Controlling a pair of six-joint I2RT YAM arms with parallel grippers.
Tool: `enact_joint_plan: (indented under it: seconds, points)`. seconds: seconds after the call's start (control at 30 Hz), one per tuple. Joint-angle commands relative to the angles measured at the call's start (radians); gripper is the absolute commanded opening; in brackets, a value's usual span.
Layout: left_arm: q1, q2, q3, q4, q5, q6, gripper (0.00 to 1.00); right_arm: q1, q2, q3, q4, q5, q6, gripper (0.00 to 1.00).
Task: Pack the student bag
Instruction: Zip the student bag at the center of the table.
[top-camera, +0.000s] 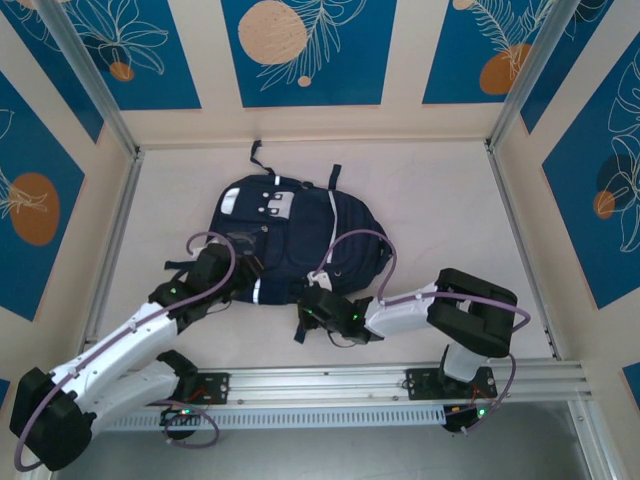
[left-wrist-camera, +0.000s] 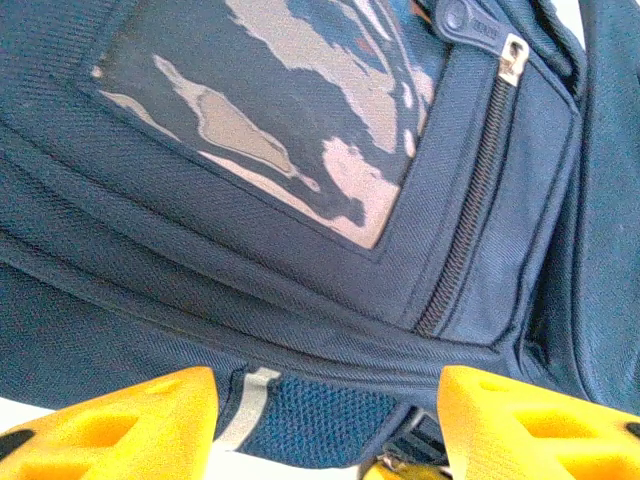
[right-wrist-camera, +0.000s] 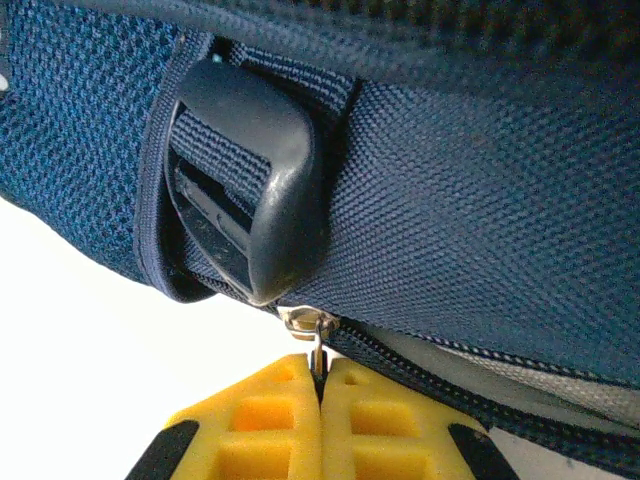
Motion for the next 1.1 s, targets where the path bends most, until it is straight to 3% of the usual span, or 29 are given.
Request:
enact_joint_plan:
  seconds: [0.0,0.17,0.47,0.53,1.07]
  points:
    - [0.012,0.011,-0.015,0.03,-0.06,-0.044,0.58,-0.012,-0.043,-0.025,-0.008,0.065,-0.069,0.04]
    - [0.018,0.022,-0.01,0.036,-0.063,-0.038,0.57,-0.023,-0.077,-0.057,-0.012,0.075,-0.145,0.05]
    - [0.021,0.045,-0.012,0.033,-0.058,-0.03,0.54,-0.058,-0.084,-0.062,-0.03,-0.041,-0.298,0.04]
    - [0.021,0.049,-0.011,0.035,-0.053,-0.029,0.53,-0.06,-0.086,-0.058,-0.047,-0.046,-0.304,0.0]
    - [0.126,0.176,0.018,0.059,0.029,0.023,0.5,-0.127,-0.21,-0.146,-0.099,-0.05,-0.287,0.0]
